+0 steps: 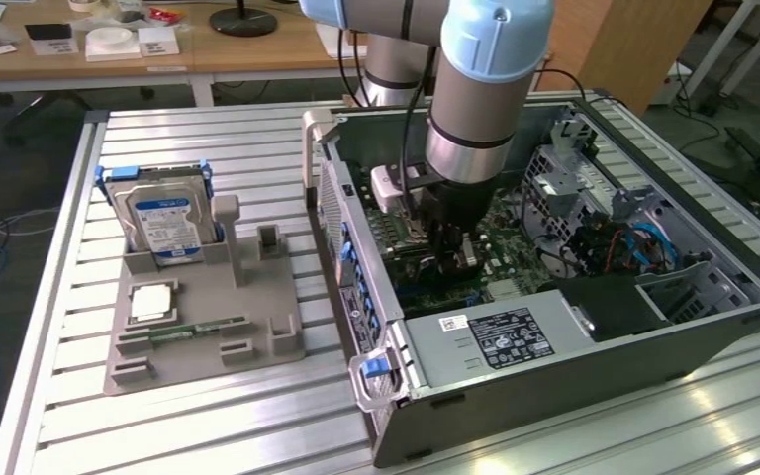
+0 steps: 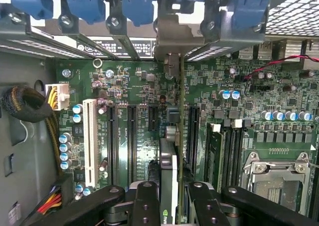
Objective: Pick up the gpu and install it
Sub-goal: 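Insert the gpu into the slot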
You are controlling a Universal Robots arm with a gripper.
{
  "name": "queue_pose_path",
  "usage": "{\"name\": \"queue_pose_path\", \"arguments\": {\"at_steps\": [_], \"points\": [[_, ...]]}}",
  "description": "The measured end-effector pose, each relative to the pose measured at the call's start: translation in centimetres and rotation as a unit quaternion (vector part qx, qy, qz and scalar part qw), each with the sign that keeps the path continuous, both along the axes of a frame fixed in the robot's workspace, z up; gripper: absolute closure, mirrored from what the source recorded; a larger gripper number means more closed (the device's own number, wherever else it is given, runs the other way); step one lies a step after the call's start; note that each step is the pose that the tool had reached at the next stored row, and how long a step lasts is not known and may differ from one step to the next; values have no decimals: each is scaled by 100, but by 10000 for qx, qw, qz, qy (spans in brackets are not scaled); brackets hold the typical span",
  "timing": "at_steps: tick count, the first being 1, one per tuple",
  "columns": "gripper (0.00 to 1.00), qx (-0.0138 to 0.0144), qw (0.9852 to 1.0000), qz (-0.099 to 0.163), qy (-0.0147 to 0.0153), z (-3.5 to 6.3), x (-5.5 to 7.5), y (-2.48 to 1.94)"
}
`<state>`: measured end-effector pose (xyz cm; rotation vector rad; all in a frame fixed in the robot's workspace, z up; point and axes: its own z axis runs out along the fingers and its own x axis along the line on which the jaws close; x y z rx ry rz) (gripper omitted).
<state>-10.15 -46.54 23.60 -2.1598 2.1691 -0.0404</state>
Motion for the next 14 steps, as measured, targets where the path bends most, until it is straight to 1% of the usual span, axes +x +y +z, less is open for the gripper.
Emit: {"name": "queue_pose_path", "arguments": {"at_steps": [6,7,8,9,11,12,14], "points": [[74,1,10000,-1,-1,-1,-1,0],[74,6,10000,-2,2,-4,-3,2],[73,10,10000,-3,-3,-8,-3,2],[67,7,10000,-3,-4,-7,-2,2],[67,2,10000,-2,-1,-2,-2,0],[60,2,10000,-1,-1,-2,-2,0],[60,0,10000,-2,0,5,-2,0]]}}
